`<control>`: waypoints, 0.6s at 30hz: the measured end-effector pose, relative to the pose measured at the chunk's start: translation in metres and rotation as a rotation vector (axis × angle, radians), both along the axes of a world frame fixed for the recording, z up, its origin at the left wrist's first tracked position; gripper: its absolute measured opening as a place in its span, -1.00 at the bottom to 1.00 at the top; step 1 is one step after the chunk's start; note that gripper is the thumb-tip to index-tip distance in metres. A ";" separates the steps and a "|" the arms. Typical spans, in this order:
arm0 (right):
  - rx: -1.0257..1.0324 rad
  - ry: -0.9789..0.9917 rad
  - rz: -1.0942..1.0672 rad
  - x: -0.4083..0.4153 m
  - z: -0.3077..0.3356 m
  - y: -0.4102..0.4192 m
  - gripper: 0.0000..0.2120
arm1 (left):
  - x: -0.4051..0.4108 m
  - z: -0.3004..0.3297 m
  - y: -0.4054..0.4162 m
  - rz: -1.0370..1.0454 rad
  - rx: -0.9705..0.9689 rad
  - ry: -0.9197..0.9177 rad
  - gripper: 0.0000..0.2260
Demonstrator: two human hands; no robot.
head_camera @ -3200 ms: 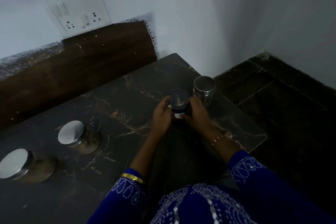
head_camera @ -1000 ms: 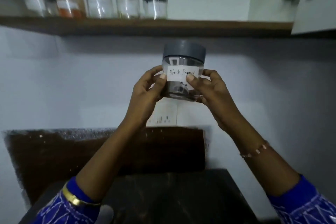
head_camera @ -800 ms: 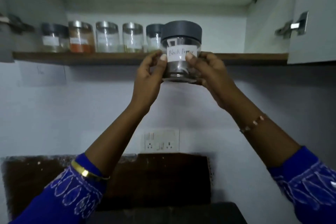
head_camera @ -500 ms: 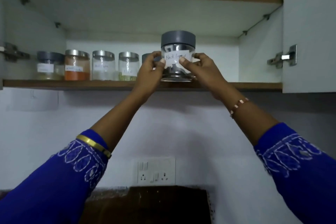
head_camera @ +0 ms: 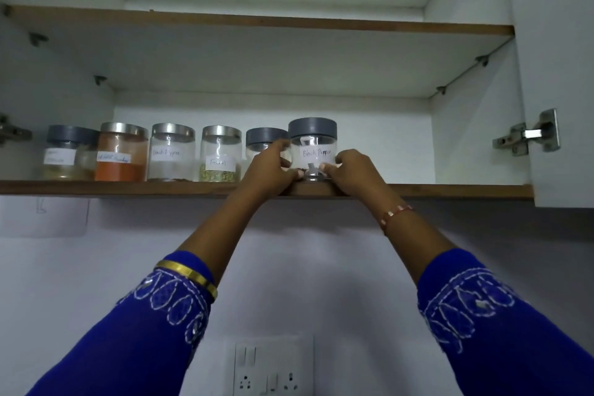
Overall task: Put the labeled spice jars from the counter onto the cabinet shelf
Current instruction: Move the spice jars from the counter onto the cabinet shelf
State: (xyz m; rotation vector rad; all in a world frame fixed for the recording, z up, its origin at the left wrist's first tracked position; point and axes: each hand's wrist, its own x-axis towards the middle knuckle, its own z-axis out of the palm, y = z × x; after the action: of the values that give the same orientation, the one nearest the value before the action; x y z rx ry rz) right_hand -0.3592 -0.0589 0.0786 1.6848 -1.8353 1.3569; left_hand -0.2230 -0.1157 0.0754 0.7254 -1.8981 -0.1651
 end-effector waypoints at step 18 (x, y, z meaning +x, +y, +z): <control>0.214 0.184 -0.195 -0.009 0.007 -0.030 -0.68 | -0.024 0.024 -0.024 0.254 0.095 -0.382 -0.61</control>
State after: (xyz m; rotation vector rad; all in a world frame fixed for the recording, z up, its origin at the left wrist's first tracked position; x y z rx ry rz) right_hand -0.3678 -0.0884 0.0857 1.6167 -2.0318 0.9249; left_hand -0.2472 -0.1394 0.0993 1.1170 -2.1439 0.0490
